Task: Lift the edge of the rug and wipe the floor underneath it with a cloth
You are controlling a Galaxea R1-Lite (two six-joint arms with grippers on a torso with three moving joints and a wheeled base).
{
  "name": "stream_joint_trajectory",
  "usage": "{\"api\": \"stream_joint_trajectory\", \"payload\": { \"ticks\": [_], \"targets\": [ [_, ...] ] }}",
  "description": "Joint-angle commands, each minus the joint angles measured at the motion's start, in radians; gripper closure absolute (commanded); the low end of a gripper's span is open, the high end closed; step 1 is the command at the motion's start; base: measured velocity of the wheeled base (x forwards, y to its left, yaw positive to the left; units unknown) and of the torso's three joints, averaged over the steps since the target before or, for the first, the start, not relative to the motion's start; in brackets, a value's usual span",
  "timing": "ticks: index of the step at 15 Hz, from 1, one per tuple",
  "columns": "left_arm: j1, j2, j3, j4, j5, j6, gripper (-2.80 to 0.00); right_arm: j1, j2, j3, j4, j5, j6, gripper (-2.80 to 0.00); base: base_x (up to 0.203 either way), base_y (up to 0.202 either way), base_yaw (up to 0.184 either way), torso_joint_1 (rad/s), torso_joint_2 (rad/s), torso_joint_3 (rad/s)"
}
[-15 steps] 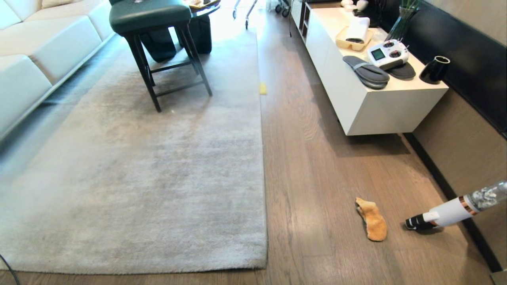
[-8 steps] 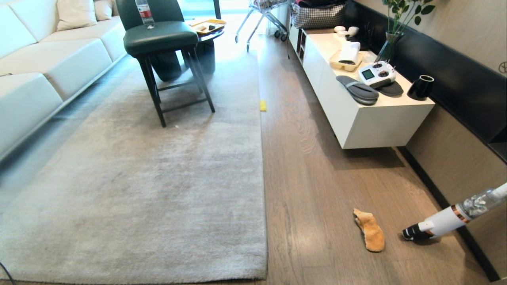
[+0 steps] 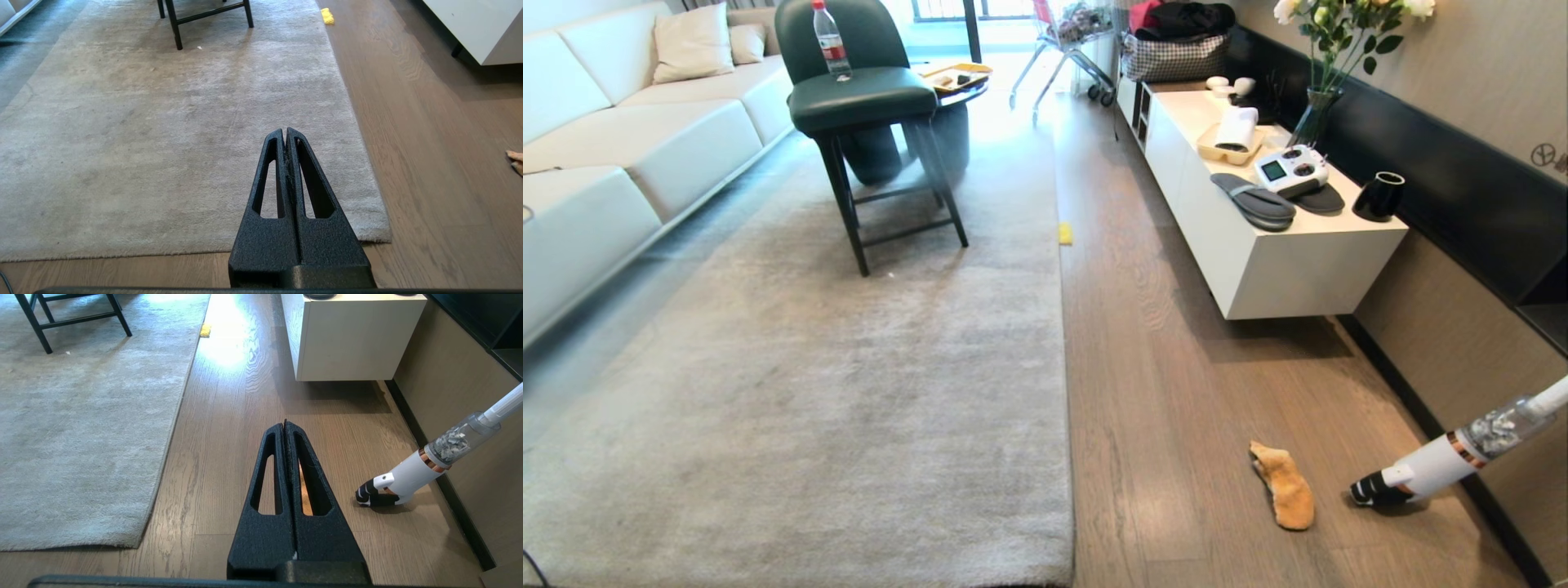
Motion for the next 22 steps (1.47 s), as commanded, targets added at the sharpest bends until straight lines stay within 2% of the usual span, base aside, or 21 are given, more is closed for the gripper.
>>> {"api": "stream_joint_trajectory", "payload": {
  "ticks": [1,22],
  "targets": [
    [0.0,0.0,0.0,0.0,0.0,-0.001,0.0,0.0,0.002,0.0,-0.001,0.0,-0.001,0.0,0.0,0.0,0.0,0.0,0.0,0.0],
    [0.0,0.0,0.0,0.0,0.002,-0.001,0.0,-0.002,0.002,0.0,-0.003,0.0,-0.004,0.0,0.0,0.0,0.0,0.0,0.0,0.0]
  ]
}}
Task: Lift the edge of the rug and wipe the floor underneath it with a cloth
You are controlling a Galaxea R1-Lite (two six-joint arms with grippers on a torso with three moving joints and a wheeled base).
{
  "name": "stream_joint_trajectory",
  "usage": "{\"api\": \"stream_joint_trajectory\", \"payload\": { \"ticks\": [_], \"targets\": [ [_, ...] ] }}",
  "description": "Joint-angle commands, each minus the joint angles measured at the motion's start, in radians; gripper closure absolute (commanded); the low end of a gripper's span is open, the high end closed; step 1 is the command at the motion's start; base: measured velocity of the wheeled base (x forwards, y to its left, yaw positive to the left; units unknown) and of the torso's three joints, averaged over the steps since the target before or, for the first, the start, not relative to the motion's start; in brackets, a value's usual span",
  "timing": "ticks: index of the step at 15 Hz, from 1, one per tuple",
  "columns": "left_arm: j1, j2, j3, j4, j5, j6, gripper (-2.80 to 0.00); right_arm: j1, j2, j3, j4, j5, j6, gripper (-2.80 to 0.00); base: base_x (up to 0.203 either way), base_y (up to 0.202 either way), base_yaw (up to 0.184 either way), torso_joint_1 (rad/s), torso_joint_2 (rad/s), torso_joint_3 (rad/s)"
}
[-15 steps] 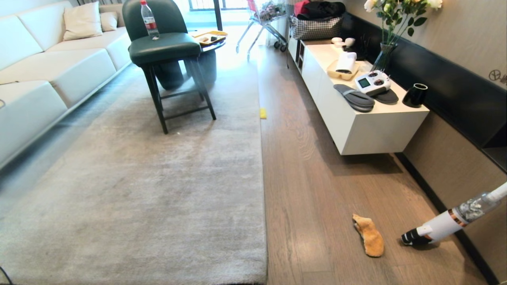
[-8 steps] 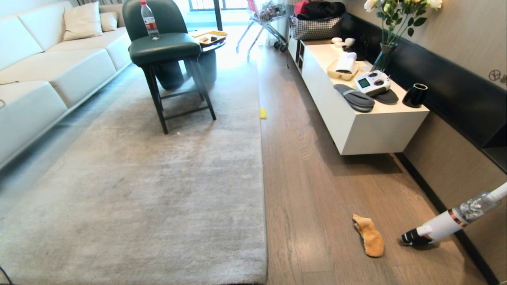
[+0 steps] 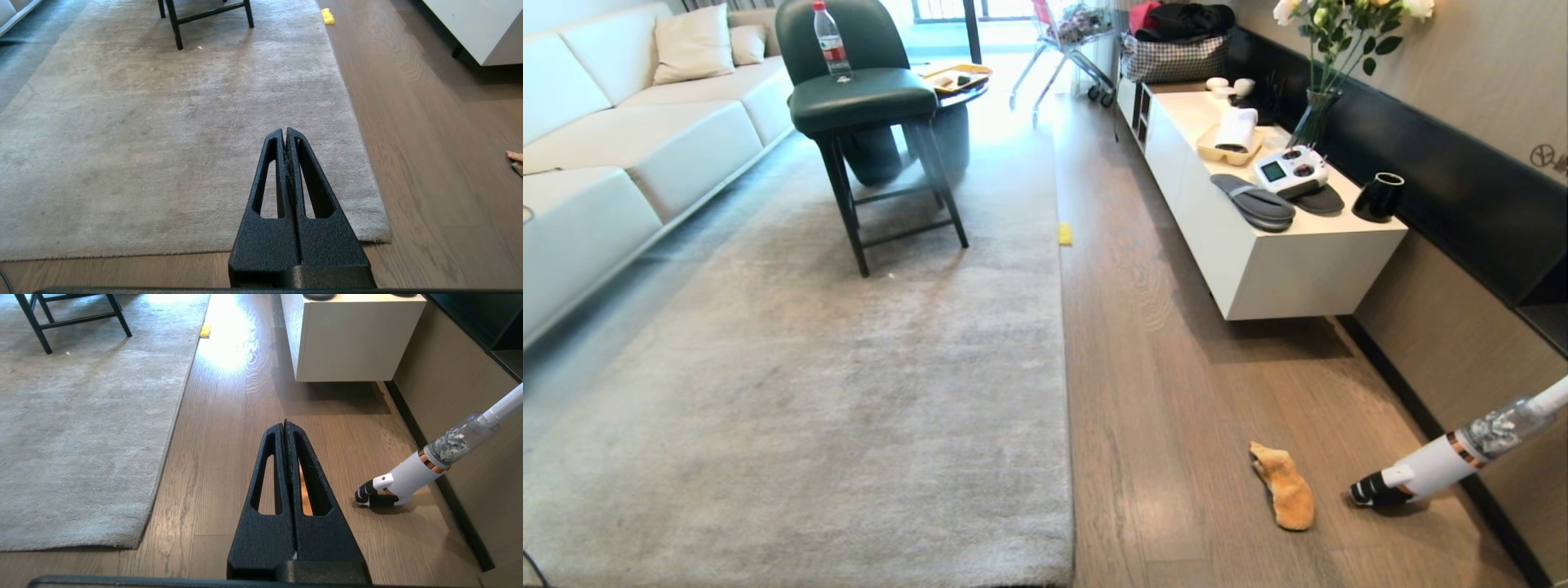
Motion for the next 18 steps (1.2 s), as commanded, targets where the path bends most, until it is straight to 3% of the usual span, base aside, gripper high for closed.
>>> {"api": "stream_joint_trajectory", "payload": {
  "ticks": [1,10,18],
  "targets": [
    [0.0,0.001,0.0,0.0,0.001,0.0,0.0,-0.001,0.002,0.0,-0.001,0.0,-0.001,0.0,0.0,0.0,0.0,-0.025,-0.1,-0.161],
    [0.0,0.001,0.0,0.0,0.001,0.0,0.0,0.0,0.002,0.0,-0.001,0.0,-0.001,0.0,0.0,0.0,0.0,-0.02,-0.38,-0.4],
    [0.0,0.001,0.0,0.0,0.001,0.0,0.0,0.0,0.002,0.0,-0.001,0.0,-0.001,0.0,0.0,0.0,0.0,0.091,-0.47,-0.374]
  ]
}}
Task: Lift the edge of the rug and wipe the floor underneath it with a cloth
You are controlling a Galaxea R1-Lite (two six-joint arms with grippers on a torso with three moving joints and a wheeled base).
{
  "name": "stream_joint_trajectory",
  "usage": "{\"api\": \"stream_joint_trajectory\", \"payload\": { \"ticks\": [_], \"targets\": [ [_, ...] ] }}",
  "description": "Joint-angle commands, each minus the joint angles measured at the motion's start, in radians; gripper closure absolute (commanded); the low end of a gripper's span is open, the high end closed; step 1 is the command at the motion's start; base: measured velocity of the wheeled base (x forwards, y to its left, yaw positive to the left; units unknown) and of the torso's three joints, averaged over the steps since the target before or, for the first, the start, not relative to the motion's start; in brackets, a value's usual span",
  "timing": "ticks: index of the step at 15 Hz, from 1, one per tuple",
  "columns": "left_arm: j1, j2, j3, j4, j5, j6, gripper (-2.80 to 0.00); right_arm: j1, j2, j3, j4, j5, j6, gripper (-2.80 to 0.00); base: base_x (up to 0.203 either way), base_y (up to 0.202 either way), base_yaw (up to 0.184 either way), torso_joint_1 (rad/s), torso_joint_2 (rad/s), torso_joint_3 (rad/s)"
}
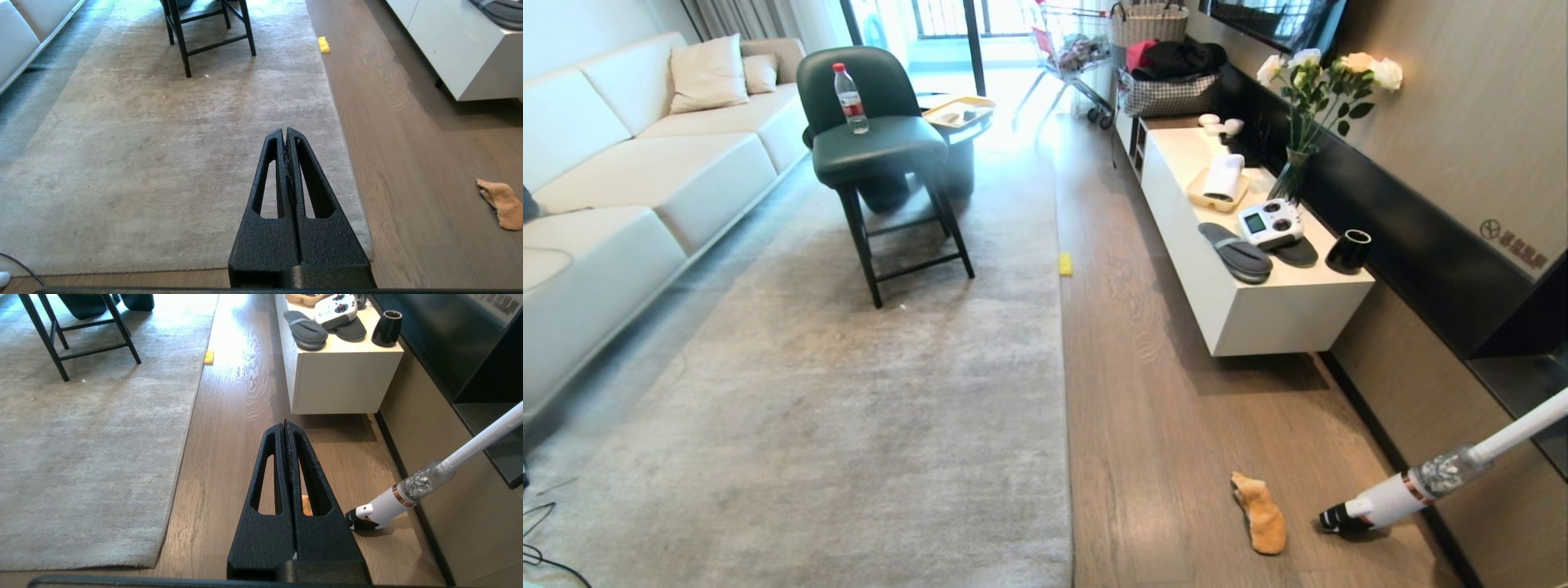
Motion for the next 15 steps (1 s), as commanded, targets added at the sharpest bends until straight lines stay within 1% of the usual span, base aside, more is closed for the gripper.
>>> {"api": "stream_joint_trajectory", "payload": {
  "ticks": [1,9,15],
  "targets": [
    [0.0,0.001,0.0,0.0,0.0,0.0,0.0,0.0,0.002,0.0,-0.001,0.0,-0.001,0.0,0.0,0.0,0.0,0.149,-0.51,-0.359],
    [0.0,0.001,0.0,0.0,0.0,0.0,0.0,0.0,0.002,0.0,-0.001,0.0,0.002,0.0,0.0,0.0,0.0,0.177,-0.53,-0.352],
    [0.0,0.001,0.0,0.0,0.0,0.0,0.0,0.0,0.002,0.0,-0.001,0.0,0.001,0.0,0.0,0.0,0.0,0.234,-0.6,-0.363]
  ]
}}
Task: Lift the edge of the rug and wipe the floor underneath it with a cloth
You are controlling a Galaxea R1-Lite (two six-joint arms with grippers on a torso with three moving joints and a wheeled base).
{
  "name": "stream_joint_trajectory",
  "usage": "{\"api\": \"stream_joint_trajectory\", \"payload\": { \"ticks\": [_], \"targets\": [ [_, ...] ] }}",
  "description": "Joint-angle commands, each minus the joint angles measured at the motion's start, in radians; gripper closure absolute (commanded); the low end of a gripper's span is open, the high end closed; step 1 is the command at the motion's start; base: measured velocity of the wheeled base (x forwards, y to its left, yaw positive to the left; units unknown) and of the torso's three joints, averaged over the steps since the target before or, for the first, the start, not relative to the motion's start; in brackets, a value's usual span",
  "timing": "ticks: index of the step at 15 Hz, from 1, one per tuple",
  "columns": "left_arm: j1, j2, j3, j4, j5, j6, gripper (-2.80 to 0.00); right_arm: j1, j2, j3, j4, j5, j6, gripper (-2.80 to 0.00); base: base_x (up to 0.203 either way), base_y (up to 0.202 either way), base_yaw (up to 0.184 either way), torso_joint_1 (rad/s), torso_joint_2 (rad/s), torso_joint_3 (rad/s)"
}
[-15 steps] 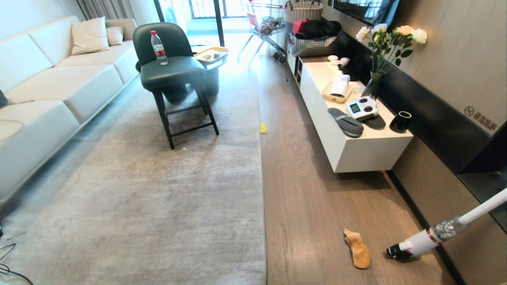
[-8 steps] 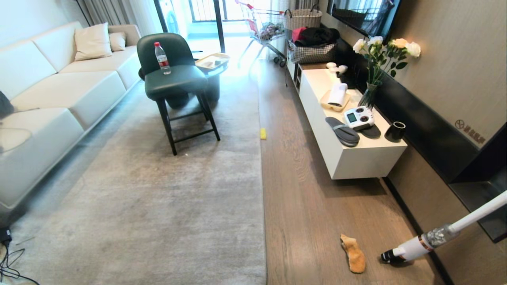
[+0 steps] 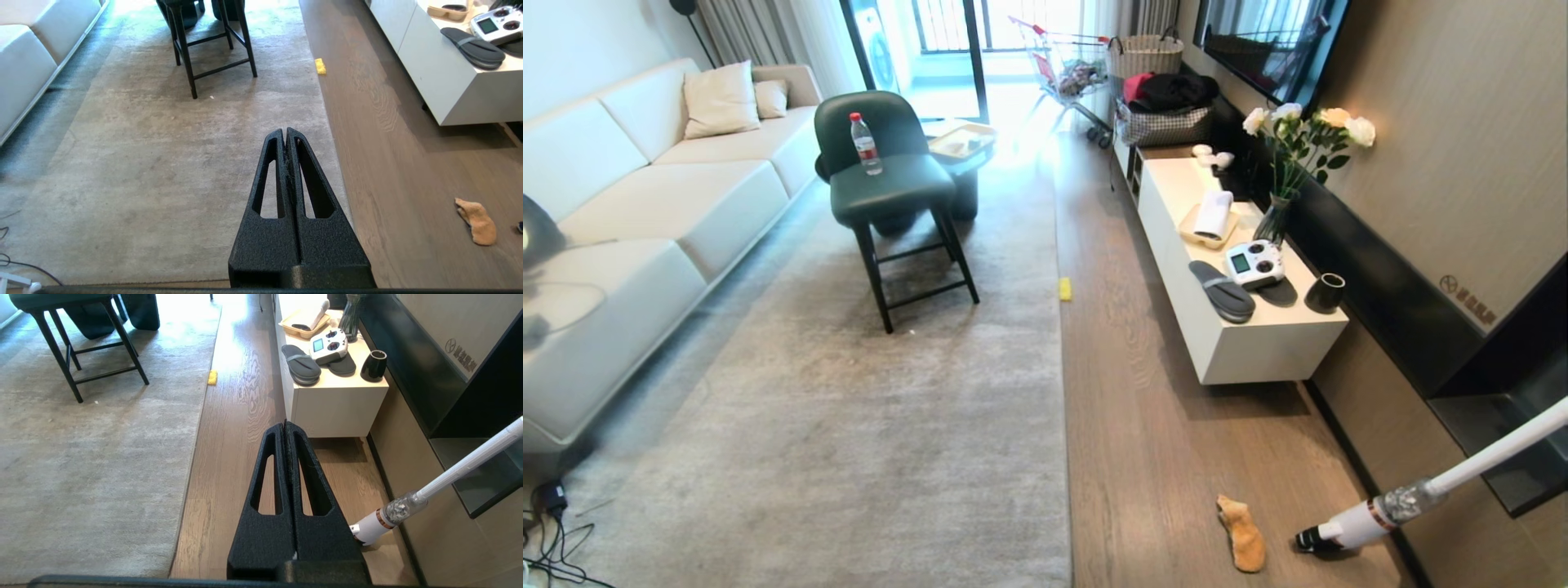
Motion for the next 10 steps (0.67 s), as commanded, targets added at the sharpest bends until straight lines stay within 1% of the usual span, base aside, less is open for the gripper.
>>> {"api": "stream_joint_trajectory", "payload": {
  "ticks": [1,10],
  "targets": [
    [0.0,0.001,0.0,0.0,0.0,0.0,0.0,0.0,0.002,0.0,0.0,0.0,-0.001,0.0,0.0,0.0,0.0,0.209,-0.52,-0.309],
    [0.0,0.001,0.0,0.0,0.0,0.0,0.0,-0.001,0.002,0.0,0.0,0.0,0.001,0.0,0.0,0.0,0.0,0.155,-0.36,-0.21]
  ]
}}
